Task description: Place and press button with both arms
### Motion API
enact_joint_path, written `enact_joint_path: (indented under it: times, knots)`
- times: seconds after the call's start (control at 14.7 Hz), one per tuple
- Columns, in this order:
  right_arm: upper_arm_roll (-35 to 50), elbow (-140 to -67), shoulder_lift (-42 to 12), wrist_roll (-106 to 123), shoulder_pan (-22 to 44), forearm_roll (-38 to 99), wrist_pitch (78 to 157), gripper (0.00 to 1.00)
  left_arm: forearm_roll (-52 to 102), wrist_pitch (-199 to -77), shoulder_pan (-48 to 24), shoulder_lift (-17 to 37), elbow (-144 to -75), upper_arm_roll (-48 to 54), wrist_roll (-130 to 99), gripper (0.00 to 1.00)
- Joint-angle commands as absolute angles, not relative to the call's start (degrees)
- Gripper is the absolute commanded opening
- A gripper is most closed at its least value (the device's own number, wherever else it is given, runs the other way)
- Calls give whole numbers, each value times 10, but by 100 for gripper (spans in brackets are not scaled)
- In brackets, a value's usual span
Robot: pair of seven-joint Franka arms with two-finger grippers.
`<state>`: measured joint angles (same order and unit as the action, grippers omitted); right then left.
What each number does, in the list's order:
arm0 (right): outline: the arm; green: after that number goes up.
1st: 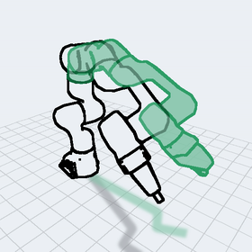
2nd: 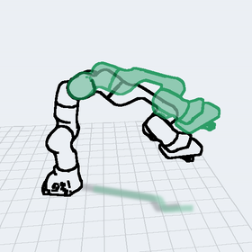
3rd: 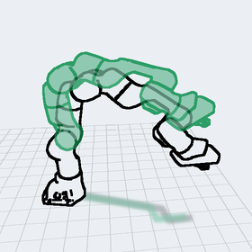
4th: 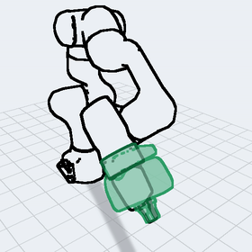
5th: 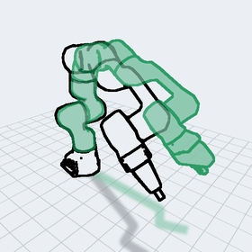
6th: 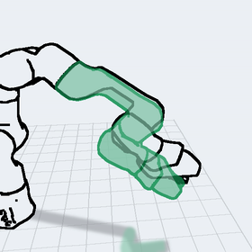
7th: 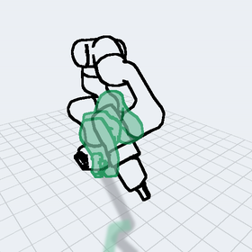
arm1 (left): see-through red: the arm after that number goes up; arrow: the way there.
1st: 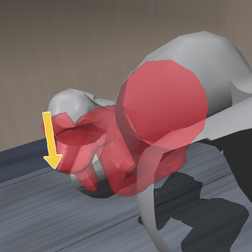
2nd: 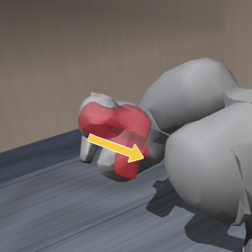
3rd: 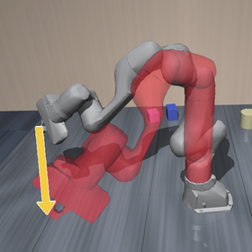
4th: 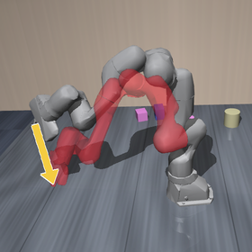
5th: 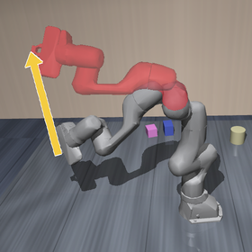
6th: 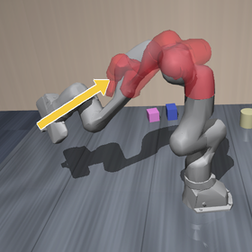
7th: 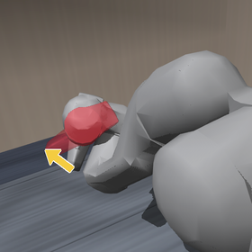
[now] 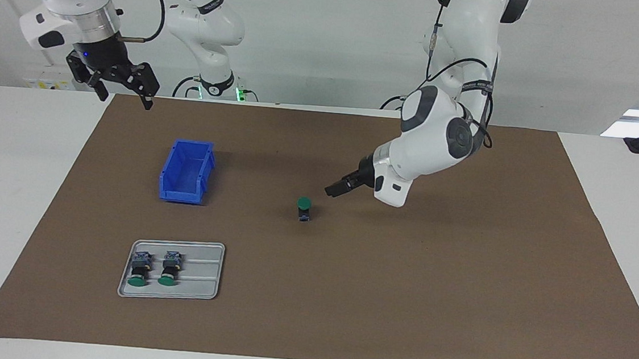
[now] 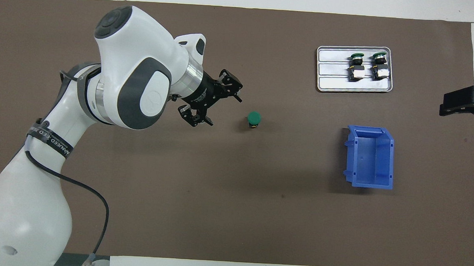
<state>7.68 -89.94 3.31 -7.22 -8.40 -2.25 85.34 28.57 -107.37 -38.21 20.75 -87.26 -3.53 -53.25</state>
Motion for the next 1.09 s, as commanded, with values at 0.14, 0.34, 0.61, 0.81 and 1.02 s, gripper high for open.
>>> enact_joint_path:
  times: [0.14, 0.34, 0.61, 0.81, 1.02]
  knots:
    - [79, -913, 47, -56, -89, -25, 853, 99, 201, -1024, -422, 269, -764, -44, -556, 53]
    - [79, -914, 47, -56, -89, -25, 853, 99, 193, -1000, -434, 307, -705, -46, -559, 25]
    - [79, -914, 47, -56, -89, -25, 853, 99, 150, -1039, -460, 307, -709, -44, -576, 1]
    - [79, -914, 47, -56, -89, -25, 853, 99, 103, -1027, -460, 308, -709, -40, -570, 0]
    - [79, -914, 47, -56, -89, -25, 853, 99, 77, -1023, -461, 330, -709, -40, -564, 0]
